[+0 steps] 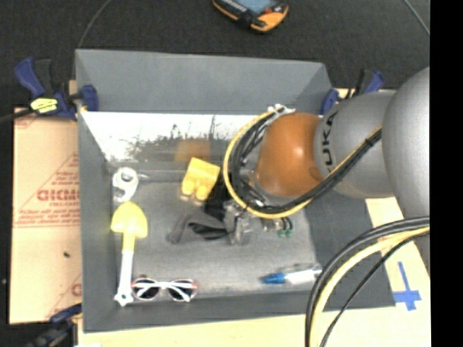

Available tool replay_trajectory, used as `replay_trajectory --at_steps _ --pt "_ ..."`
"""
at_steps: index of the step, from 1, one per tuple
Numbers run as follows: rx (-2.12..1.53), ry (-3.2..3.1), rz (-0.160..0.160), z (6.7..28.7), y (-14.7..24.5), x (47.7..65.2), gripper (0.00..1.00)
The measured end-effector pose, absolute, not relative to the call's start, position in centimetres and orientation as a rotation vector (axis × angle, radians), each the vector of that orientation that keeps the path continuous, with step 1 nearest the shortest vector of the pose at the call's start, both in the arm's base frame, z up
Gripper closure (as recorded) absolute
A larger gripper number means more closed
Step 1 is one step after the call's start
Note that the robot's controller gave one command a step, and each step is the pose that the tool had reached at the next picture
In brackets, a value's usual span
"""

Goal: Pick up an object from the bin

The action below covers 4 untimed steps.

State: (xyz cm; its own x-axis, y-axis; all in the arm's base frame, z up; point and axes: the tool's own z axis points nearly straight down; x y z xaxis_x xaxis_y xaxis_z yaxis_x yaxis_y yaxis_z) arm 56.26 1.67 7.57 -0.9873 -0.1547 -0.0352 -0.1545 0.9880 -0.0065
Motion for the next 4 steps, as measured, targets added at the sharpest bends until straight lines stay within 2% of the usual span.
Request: replay_trajectory --at_steps 1,2,3,4 --pt "-0.253 3.098 -0.004 7.8 1.7 56.2 1.0" --pt "-0.554 3.049 -0.013 9.9 0.5 58.7 1.0" --pt "-0.395 3.089 -0.004 10.8 1.4 56.9 1.0" --pt "-0.314 3.099 -0.004 11.3 1.5 56.6 1.0"
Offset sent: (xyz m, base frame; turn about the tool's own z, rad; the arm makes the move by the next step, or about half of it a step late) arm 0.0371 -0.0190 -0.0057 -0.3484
